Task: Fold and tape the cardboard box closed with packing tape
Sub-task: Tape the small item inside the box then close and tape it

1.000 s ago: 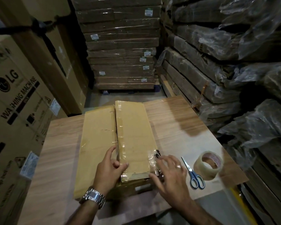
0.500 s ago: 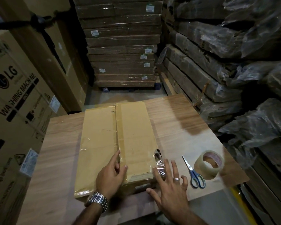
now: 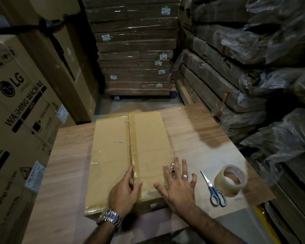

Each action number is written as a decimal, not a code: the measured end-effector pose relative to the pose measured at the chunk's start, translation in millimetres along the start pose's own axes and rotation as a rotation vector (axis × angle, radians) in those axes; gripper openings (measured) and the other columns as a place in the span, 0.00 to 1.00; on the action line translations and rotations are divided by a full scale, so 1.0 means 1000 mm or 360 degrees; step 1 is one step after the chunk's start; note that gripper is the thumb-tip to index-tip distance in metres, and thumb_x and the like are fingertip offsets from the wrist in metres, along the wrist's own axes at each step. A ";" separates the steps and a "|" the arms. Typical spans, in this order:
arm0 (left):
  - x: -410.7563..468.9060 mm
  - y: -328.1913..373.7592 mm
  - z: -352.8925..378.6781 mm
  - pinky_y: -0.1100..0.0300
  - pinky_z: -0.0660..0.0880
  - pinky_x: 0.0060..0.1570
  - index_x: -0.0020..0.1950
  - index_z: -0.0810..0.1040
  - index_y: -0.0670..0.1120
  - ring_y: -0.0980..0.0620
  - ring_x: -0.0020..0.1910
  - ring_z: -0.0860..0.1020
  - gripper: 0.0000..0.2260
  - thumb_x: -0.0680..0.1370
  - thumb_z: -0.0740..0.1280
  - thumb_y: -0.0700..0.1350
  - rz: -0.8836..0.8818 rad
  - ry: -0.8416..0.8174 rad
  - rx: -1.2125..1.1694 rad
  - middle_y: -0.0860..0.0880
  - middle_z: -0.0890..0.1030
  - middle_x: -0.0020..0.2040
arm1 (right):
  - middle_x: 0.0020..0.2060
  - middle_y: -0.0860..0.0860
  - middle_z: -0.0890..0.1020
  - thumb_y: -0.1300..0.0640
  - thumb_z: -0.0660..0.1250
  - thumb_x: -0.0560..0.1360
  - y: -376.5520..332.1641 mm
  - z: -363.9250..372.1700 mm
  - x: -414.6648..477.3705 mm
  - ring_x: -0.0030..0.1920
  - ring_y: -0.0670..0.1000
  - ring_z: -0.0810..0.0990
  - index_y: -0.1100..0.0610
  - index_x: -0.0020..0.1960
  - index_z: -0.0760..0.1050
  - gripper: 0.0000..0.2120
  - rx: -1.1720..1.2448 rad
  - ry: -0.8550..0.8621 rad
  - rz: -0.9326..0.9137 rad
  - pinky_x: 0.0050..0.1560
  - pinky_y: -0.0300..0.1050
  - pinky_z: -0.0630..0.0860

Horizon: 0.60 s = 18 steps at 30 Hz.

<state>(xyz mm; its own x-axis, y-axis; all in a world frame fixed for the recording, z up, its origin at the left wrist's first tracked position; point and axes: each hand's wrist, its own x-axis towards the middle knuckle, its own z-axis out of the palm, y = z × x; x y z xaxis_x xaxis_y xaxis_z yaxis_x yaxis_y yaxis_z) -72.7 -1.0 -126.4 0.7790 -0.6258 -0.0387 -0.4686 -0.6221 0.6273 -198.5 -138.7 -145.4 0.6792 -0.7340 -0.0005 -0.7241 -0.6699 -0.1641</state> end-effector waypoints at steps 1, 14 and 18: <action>-0.001 0.000 0.000 0.67 0.60 0.25 0.76 0.62 0.58 0.60 0.26 0.69 0.29 0.77 0.68 0.53 0.0004 0.0003 0.0009 0.56 0.72 0.30 | 0.72 0.58 0.69 0.28 0.38 0.75 -0.001 -0.001 -0.002 0.71 0.60 0.62 0.48 0.61 0.78 0.39 0.0007 0.0014 0.0018 0.53 0.67 0.72; -0.001 -0.001 0.000 0.66 0.59 0.25 0.77 0.61 0.56 0.60 0.25 0.69 0.30 0.77 0.68 0.53 0.0022 -0.0008 0.0010 0.56 0.72 0.30 | 0.72 0.58 0.69 0.27 0.40 0.73 0.001 0.004 -0.044 0.70 0.60 0.63 0.46 0.62 0.77 0.37 0.0044 -0.0061 0.0071 0.51 0.66 0.72; -0.001 -0.001 0.000 0.67 0.60 0.25 0.76 0.60 0.57 0.61 0.25 0.69 0.30 0.77 0.68 0.55 0.0013 -0.0008 0.0038 0.57 0.72 0.28 | 0.72 0.59 0.68 0.28 0.39 0.75 -0.001 0.007 -0.022 0.71 0.61 0.62 0.47 0.64 0.76 0.38 0.0057 -0.0065 0.0087 0.53 0.67 0.71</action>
<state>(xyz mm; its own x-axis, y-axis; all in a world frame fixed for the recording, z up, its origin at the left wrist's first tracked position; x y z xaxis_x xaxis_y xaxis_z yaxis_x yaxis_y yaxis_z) -72.8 0.0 -127.1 0.7732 -0.6331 -0.0375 -0.4846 -0.6280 0.6089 -211.6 -121.1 -151.8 0.6438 -0.7635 -0.0507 -0.7557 -0.6242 -0.1982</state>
